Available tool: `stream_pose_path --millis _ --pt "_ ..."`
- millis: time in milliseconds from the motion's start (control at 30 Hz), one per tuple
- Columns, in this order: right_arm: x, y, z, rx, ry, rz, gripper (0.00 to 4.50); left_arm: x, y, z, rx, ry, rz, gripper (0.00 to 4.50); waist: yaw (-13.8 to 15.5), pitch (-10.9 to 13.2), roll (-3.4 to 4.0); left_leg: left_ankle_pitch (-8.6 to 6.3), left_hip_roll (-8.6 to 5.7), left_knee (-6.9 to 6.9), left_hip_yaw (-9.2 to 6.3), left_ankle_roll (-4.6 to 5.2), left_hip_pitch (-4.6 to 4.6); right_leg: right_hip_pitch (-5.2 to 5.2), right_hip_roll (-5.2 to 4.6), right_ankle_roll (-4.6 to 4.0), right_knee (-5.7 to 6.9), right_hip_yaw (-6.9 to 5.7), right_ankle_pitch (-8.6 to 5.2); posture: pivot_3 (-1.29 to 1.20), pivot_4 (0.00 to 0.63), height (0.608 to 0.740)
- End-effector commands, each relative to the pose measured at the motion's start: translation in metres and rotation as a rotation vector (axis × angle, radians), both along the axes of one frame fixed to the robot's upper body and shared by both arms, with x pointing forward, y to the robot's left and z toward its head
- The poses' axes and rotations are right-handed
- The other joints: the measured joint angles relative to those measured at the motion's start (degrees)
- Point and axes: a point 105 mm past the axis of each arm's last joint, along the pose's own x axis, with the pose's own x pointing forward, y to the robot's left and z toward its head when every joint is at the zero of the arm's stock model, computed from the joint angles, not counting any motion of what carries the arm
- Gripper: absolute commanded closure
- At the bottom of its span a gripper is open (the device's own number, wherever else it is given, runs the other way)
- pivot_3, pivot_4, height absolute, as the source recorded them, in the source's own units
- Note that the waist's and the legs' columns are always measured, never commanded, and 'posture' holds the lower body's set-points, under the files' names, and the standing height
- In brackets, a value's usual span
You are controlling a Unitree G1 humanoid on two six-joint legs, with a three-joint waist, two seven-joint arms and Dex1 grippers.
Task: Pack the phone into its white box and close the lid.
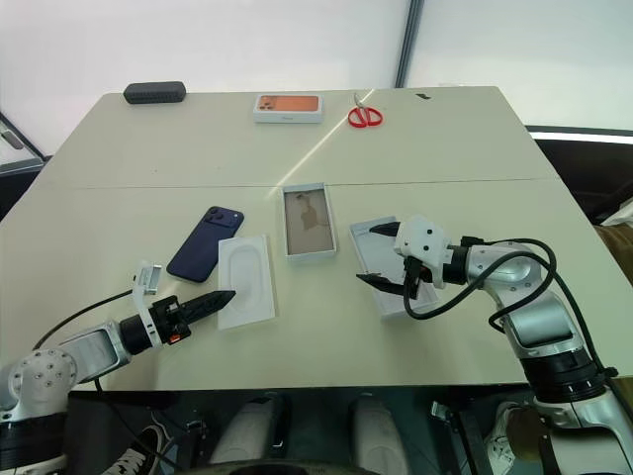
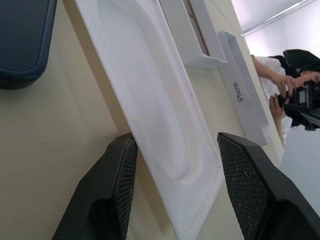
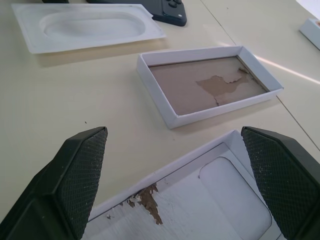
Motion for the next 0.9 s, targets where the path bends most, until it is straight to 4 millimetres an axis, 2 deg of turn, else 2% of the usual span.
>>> stream_pose_path --millis 33,133,167,367,467,633,700,800,900 --pt "-0.002 0.008 0.014 0.01 -0.056 0.029 0.0 -0.006 -0.005 -0.011 -0.013 0.054 -0.017 2.67 0.0 0.0 0.0 0.0 0.0 0.0 0.0 0.0 0.0 0.0 0.0 0.0 0.0 0.0 0.0 0.0 0.15 0.74" --pt "-0.003 0.008 0.012 0.009 -0.05 0.03 0.0 -0.004 -0.004 -0.012 0.003 0.053 -0.011 4.24 0.1 0.0 0.02 0.0 0.0 0.0 0.0 0.0 -0.02 -0.01 0.0 0.0 -0.02 0.0 0.0 0.0 0.15 0.74" --pt "-0.003 0.008 0.011 0.008 -0.047 0.03 0.0 -0.003 -0.004 -0.012 0.002 0.047 -0.01 4.47 0.1 0.0 0.08 0.0 -0.02 -0.01 -0.01 0.0 -0.01 0.01 -0.02 0.0 -0.03 0.0 0.0 0.0 0.15 0.74" --pt "-0.004 0.009 0.009 0.014 -0.04 0.03 0.0 0.001 0.001 -0.013 0.03 0.027 0.011 4.47 0.0 0.0 0.09 0.0 -0.01 -0.02 0.0 0.0 0.02 0.02 -0.02 -0.03 -0.02 0.0 -0.01 0.0 0.15 0.74" --pt "-0.005 0.015 0.007 0.037 -0.029 0.04 0.0 0.003 0.001 -0.006 -0.012 0.016 0.013 4.47 0.0 0.0 0.09 0.0 -0.01 -0.02 -0.01 0.0 0.03 0.02 -0.02 -0.03 -0.02 0.0 -0.01 0.0 0.15 0.74" --pt "-0.002 0.04 0.003 0.071 -0.028 0.08 0.0 0.013 0.01 0.017 -0.097 -0.019 0.043 4.47 -0.1 0.0 0.05 0.0 0.0 -0.02 -0.03 0.0 0.01 -0.01 -0.01 -0.02 -0.02 -0.01 -0.01 0.0 0.15 0.74" --pt "0.001 0.05 0.002 0.079 -0.034 0.096 0.0 0.019 0.016 0.02 -0.07 -0.023 0.06 4.47 -0.3 0.0 0.03 0.0 0.04 -0.02 -0.04 0.0 -0.02 -0.06 0.06 0.0 -0.01 -0.02 0.0 0.0 0.15 0.74" --pt "0.015 0.067 -0.001 0.067 -0.042 0.118 0.0 0.026 0.016 0.022 -0.015 0.005 0.037 4.47 -0.3 0.0 0.02 0.0 0.04 -0.02 -0.03 -0.01 -0.04 -0.09 0.08 0.14 0.0 -0.02 0.08 0.0 0.15 0.74" --pt "0.025 0.085 -0.002 0.046 -0.048 0.168 0.0 0.027 0.013 0.034 -0.089 0.022 -0.025 4.47 -0.3 0.0 0.01 0.01 0.02 -0.02 -0.04 -0.01 -0.06 -0.11 0.09 0.17 0.0 -0.04 0.1 0.0 0.15 0.74"
